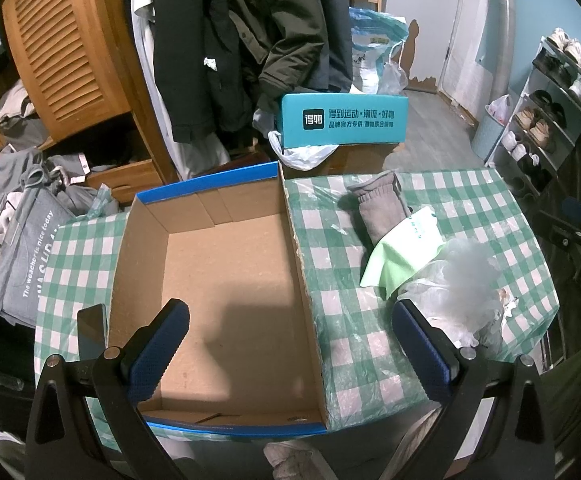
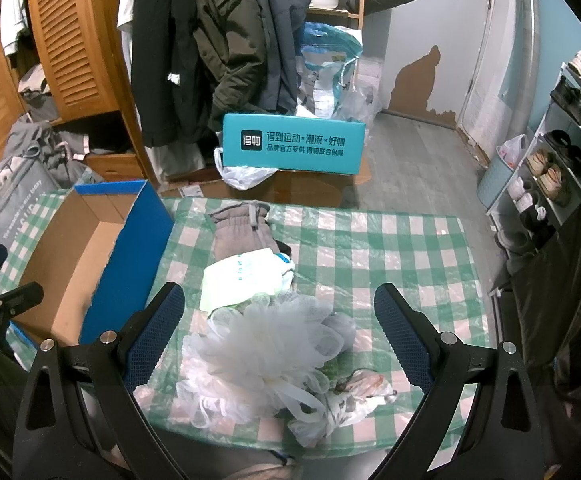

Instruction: Organize soft objects

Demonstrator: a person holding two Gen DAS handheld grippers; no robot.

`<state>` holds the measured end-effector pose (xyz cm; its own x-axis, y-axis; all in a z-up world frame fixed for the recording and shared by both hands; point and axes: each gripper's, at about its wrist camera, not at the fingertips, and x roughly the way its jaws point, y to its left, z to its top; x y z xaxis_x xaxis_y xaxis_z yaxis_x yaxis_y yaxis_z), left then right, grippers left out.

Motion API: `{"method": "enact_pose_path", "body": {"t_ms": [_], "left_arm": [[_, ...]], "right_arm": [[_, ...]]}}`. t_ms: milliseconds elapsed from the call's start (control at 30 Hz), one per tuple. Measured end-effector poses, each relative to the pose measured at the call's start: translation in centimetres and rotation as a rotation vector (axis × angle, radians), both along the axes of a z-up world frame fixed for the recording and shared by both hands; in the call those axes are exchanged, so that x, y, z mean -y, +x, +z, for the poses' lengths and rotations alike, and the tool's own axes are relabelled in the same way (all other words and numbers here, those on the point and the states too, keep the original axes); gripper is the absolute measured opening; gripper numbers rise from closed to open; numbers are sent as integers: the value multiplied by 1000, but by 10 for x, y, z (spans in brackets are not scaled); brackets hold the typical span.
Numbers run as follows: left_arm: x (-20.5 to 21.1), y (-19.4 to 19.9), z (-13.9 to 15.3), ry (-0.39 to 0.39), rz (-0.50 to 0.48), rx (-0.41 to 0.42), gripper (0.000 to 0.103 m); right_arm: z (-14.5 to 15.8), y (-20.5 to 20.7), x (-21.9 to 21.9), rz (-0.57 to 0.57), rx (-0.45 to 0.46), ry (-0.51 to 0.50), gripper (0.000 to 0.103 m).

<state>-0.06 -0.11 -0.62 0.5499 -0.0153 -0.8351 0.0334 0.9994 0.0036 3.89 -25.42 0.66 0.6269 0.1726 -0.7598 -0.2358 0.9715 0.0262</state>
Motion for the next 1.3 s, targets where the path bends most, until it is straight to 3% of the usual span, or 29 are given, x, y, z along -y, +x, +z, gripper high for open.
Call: {"method": "enact_pose_path", "body": {"t_ms": [900,1300], "left_arm": [[17,4,-6,-5,-35,-22,102],[70,25,-26,7,-147,-99,102]], "right_arm": [[-4,2,4,-11,-8,0,95],[-44,4,74,-120,-132,-22,95]]}}
